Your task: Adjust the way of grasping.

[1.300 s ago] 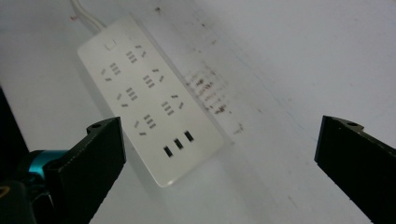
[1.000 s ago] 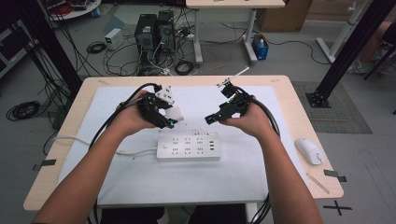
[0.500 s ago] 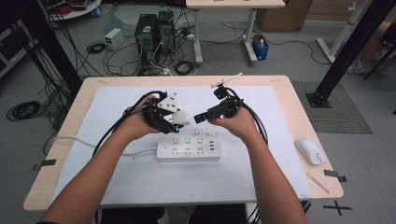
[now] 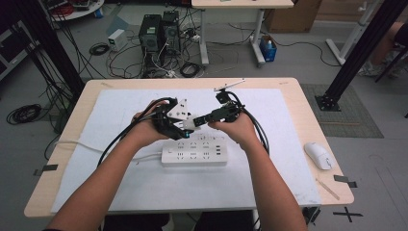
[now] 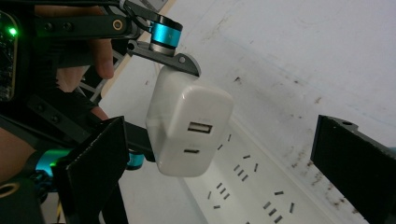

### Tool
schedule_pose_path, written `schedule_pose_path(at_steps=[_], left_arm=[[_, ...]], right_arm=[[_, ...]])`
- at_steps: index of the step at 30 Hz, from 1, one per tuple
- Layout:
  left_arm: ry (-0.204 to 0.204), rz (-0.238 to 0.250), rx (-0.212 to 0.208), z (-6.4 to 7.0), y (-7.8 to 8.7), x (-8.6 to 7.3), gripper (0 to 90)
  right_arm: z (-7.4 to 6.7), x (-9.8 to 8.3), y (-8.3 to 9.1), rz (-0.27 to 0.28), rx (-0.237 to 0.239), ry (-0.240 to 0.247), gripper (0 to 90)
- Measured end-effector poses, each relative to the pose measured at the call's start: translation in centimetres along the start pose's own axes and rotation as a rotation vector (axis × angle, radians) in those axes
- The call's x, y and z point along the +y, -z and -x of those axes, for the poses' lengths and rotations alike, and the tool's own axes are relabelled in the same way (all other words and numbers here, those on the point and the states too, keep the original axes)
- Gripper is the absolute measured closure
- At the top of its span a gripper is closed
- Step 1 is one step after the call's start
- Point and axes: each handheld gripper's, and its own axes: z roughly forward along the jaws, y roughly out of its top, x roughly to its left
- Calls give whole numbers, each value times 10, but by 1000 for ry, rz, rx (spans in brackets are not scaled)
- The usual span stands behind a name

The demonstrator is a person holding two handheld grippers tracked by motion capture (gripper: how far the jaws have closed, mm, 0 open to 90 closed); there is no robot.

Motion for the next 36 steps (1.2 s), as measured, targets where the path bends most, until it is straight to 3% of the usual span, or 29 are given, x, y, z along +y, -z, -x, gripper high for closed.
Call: schedule_pose_path(at_steps=[3,10,12,21,22,36], left_arm=[[-4,1,6,1,0,0,425],[-12,-1,12,2,0,1,425],[-15,-4,18,3,1,1,425],[-26,-8,28,4,0,2,425],[-26,-5,36,4,0,2,425],[-27,-10,51,5,0,3,425]], right_arm=[[1,0,-2,16,34,-23,54],[3,-1,-11,26,56,-50,81],[5,-2,-12,45,75,-56,155],[8,-3,-15,70,129,-107,204],[8,-3,-14,67,128,-110,253],[9,-4,-20,83,183,-131,360]])
